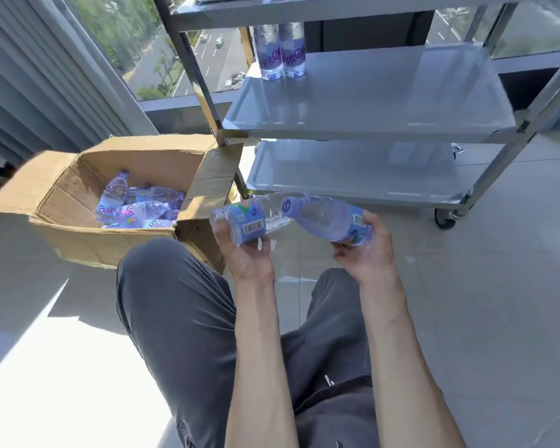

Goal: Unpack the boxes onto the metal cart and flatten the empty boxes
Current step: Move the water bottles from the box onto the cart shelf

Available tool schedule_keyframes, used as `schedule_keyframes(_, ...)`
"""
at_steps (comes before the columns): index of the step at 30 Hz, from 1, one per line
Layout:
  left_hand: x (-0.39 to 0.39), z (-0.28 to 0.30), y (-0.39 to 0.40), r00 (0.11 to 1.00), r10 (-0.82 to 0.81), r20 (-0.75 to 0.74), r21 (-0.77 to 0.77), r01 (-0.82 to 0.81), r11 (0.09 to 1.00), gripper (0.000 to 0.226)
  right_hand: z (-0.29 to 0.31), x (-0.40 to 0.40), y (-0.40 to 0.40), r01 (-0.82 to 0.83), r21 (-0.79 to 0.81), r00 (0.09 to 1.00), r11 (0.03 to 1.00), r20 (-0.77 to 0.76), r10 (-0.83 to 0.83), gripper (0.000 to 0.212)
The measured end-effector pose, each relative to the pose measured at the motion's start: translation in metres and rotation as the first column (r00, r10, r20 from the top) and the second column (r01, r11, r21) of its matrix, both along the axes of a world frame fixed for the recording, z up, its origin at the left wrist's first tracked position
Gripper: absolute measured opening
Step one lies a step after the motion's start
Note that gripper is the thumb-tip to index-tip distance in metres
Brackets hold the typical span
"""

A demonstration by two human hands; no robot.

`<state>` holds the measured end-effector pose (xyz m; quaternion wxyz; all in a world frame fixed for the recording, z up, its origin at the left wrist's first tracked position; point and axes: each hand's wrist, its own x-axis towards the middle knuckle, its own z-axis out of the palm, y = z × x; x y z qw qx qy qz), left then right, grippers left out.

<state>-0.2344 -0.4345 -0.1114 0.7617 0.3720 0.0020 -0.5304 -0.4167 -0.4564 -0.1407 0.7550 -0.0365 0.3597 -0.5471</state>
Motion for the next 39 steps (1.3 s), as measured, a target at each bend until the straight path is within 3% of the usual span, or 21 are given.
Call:
schedule_keyframes(3,-0.001,-0.006,-0.001,0.998,-0.026,0.049,0.036,0.024,0.999,0.083,0.001,0.002,-0.007,-0.005,-0.077,0.989,0.997,0.147,0.016,0.059)
schedule_keyframes(6,-0.004,-0.009,-0.004,0.997,-0.073,0.006,-0.035,0.073,0.997,0.07,0.001,0.006,-0.011,-0.027,-0.099,0.966,0.995,0.253,0.052,0.068)
schedule_keyframes(12,-0.008,-0.014,-0.016,0.985,-0.153,0.074,-0.022,0.155,0.988,0.072,-0.001,0.003,-0.015,-0.122,-0.124,0.981,0.985,0.136,0.139,0.065)
schedule_keyframes(16,-0.006,-0.019,-0.018,0.983,-0.162,0.089,0.005,0.162,0.987,0.038,-0.003,-0.004,-0.015,-0.038,-0.196,0.973,0.98,0.216,0.081,0.078)
schedule_keyframes(19,-0.001,-0.016,-0.018,0.976,-0.203,0.076,0.02,0.202,0.979,0.052,0.0,-0.004,-0.017,-0.036,-0.22,0.972,0.975,0.219,0.086,0.076)
schedule_keyframes(22,-0.007,-0.013,-0.017,0.955,-0.283,0.091,0.04,0.281,0.959,0.063,0.003,-0.003,-0.02,-0.097,-0.22,0.989,0.971,0.089,0.119,0.068)
schedule_keyframes(26,-0.02,-0.006,-0.019,0.922,-0.388,-0.015,-0.067,0.386,0.92,0.067,0.007,-0.001,-0.013,-0.149,-0.246,0.984,0.958,0.056,0.167,0.065)
schedule_keyframes(30,-0.01,-0.018,-0.016,0.891,-0.435,-0.126,-0.158,0.415,0.896,0.078,0.003,-0.009,-0.01,-0.216,-0.272,0.976,0.938,-0.039,0.213,0.079)
schedule_keyframes(32,-0.004,-0.023,-0.012,0.855,-0.497,-0.148,-0.22,0.461,0.86,0.074,0.004,-0.01,-0.008,-0.316,-0.311,0.947,0.897,-0.159,0.279,0.075)
schedule_keyframes(35,-0.002,-0.024,-0.012,0.79,-0.6,-0.128,-0.256,0.558,0.789,0.07,0.008,-0.003,-0.006,-0.401,-0.292,0.914,0.869,-0.186,0.359,0.067)
schedule_keyframes(39,-0.007,-0.023,-0.013,0.796,-0.601,-0.071,-0.223,0.575,0.787,0.071,0.012,0.011,-0.006,-0.382,-0.329,0.924,0.864,-0.124,0.361,0.09)
